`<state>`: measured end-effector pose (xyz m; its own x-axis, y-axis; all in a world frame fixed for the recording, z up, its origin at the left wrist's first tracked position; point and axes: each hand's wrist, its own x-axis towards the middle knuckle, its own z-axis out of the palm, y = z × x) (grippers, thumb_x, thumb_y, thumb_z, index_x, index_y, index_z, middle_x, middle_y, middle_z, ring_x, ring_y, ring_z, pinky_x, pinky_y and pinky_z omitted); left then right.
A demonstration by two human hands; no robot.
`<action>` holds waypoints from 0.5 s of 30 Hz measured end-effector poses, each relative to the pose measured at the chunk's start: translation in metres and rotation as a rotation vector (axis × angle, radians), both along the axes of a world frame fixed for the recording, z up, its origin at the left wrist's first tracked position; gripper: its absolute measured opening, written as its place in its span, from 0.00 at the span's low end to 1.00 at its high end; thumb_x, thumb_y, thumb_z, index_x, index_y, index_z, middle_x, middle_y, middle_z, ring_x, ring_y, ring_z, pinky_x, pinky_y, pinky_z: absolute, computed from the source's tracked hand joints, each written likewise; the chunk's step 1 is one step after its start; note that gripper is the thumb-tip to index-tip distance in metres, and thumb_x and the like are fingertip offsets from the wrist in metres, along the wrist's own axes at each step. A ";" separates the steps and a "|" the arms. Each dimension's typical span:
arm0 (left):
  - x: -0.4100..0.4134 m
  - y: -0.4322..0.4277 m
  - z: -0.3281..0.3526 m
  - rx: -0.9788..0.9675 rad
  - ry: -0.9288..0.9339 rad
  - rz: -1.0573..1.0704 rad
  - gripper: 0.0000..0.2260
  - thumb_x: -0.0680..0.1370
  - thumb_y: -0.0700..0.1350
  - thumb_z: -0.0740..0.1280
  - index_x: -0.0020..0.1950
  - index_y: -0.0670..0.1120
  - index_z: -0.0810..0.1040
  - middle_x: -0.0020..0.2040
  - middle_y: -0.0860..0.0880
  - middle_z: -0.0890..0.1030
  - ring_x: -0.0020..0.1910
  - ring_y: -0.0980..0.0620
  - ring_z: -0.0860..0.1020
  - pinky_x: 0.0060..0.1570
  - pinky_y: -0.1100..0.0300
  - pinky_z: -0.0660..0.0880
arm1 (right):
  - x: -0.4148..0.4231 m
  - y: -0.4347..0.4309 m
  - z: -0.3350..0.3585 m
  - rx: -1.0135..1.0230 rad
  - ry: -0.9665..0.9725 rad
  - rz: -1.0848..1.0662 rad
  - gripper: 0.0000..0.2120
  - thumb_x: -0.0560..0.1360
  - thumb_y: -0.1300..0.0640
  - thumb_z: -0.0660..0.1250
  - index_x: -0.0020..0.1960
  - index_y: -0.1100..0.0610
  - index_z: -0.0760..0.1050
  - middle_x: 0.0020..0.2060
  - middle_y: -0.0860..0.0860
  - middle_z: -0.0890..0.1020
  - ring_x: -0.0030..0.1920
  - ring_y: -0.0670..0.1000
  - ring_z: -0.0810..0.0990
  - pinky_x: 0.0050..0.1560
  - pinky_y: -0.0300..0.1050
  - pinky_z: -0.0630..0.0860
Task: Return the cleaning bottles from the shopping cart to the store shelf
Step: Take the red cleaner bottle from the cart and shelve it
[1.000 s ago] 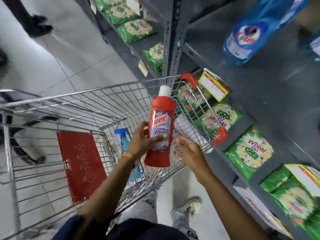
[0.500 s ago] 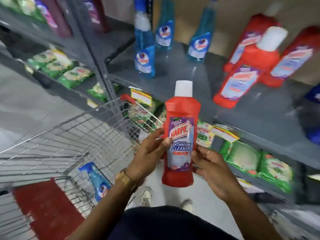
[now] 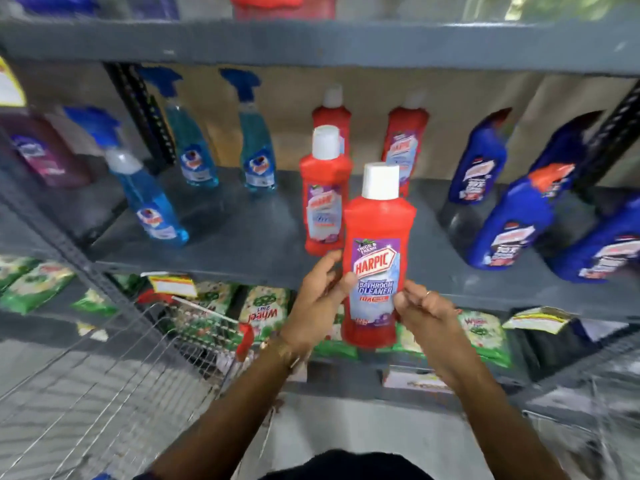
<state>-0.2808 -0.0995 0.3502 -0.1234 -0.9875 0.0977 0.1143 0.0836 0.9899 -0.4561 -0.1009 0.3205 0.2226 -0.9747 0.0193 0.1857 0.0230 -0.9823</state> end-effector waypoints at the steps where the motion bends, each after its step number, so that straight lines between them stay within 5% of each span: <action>1: -0.011 -0.016 -0.001 -0.024 -0.008 -0.016 0.11 0.77 0.40 0.61 0.60 0.46 0.72 0.55 0.46 0.80 0.52 0.58 0.79 0.54 0.63 0.78 | -0.009 -0.014 0.000 -0.029 -0.004 -0.035 0.16 0.76 0.64 0.59 0.62 0.62 0.74 0.55 0.56 0.83 0.53 0.52 0.82 0.51 0.42 0.79; 5: -0.046 -0.078 -0.014 -0.084 -0.065 -0.024 0.15 0.78 0.37 0.60 0.64 0.38 0.67 0.59 0.41 0.77 0.50 0.62 0.78 0.56 0.67 0.76 | -0.037 -0.068 -0.010 -0.056 0.024 -0.128 0.14 0.76 0.62 0.61 0.60 0.59 0.76 0.51 0.51 0.85 0.52 0.51 0.82 0.49 0.44 0.80; 11: -0.081 -0.136 -0.028 -0.145 -0.130 -0.020 0.11 0.79 0.35 0.58 0.61 0.38 0.67 0.57 0.40 0.77 0.49 0.66 0.78 0.52 0.70 0.75 | -0.066 -0.126 -0.021 -0.098 0.089 -0.151 0.14 0.78 0.66 0.59 0.62 0.58 0.74 0.48 0.44 0.86 0.52 0.46 0.82 0.51 0.42 0.79; 15: -0.093 -0.154 -0.033 -0.164 -0.139 0.034 0.13 0.78 0.43 0.59 0.62 0.43 0.68 0.61 0.37 0.77 0.55 0.56 0.79 0.54 0.63 0.77 | -0.077 -0.145 -0.021 -0.114 0.103 -0.135 0.17 0.78 0.66 0.60 0.66 0.58 0.71 0.50 0.41 0.85 0.55 0.46 0.81 0.54 0.41 0.79</action>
